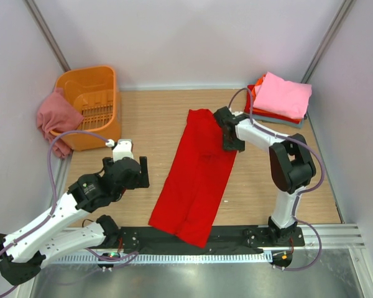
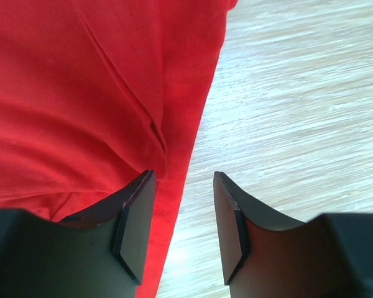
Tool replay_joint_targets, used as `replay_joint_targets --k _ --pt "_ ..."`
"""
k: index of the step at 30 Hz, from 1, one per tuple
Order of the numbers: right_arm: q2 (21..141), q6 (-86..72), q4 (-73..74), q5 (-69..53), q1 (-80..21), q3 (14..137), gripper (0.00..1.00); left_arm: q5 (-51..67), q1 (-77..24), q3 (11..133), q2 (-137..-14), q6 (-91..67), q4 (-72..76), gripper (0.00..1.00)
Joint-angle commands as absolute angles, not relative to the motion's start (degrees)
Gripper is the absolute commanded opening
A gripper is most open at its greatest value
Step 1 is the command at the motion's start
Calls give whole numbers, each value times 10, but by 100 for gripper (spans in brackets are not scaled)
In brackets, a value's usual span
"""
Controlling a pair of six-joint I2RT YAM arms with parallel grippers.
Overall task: Fold and stack the t-shirts
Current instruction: Fold the tshirt
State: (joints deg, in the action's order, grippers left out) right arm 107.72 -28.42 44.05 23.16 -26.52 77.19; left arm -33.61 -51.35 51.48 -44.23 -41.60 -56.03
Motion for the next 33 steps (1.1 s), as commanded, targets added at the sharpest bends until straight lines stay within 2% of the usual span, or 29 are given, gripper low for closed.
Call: replay_joint_targets --k 1,5,9,23,27,33 --pt "1023 -288 420 255 -268 794 49 -351 -512 518 -442 -420 -551 93" --pt "1041 -269 404 229 -267 830 45 -352 -512 519 -442 -421 -553 93" --pt "1098 -253 413 212 -266 903 37 -355 -512 518 -442 -422 -553 93" --pt "1237 -211 459 250 -247 1051 38 -359 -512 519 -454 -423 -556 93" --pt "1257 -206 468 261 -243 1067 36 -360 -513 519 -455 -423 -557 93" --pt "1260 -202 468 265 -232 1063 13 -360 -512 520 -461 -422 -558 93"
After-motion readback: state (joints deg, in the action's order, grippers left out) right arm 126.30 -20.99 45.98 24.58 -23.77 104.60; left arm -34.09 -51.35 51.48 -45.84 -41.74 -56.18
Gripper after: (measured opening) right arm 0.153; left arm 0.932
